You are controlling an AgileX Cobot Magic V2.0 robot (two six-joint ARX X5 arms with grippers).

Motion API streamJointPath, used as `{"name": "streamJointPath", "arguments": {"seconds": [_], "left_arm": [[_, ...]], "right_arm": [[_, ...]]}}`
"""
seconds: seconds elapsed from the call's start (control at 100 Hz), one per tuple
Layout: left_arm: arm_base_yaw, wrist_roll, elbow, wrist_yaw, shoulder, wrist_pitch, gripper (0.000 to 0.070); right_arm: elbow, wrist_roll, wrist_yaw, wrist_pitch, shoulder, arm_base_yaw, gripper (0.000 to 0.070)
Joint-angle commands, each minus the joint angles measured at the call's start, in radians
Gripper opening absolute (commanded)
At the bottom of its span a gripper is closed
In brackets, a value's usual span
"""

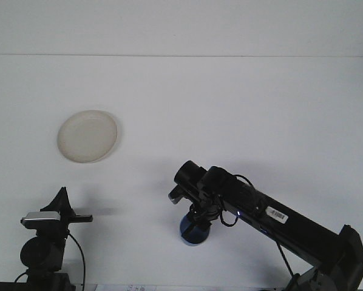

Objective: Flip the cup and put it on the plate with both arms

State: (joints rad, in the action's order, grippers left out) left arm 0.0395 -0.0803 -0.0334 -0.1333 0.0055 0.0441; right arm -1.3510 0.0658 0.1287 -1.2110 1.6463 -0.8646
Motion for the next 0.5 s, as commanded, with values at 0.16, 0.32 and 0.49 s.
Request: {"name": "streamJointPath", "arguments": {"seconds": [0.16,0.32,0.49], "left_arm": [[-0.001,-0.005,0.019,-0.004,-0.002,0.010,0.0013],[-0.001,-0.005,0.019,-0.004,-0.002,0.010,0.0013],[-0.001,-0.005,0.019,-0.004,-0.002,0.010,0.0013]], "right_arm": [[-0.024,0.013,0.002,0.024,0.013,-0.014,0.0434],[-0.059,-0.006,0.001,0.021,-0.014,-0.013,0.0439],[-0.101,-0.010,-0.074,0.062,-0.155,-0.012,0.0439]]}}
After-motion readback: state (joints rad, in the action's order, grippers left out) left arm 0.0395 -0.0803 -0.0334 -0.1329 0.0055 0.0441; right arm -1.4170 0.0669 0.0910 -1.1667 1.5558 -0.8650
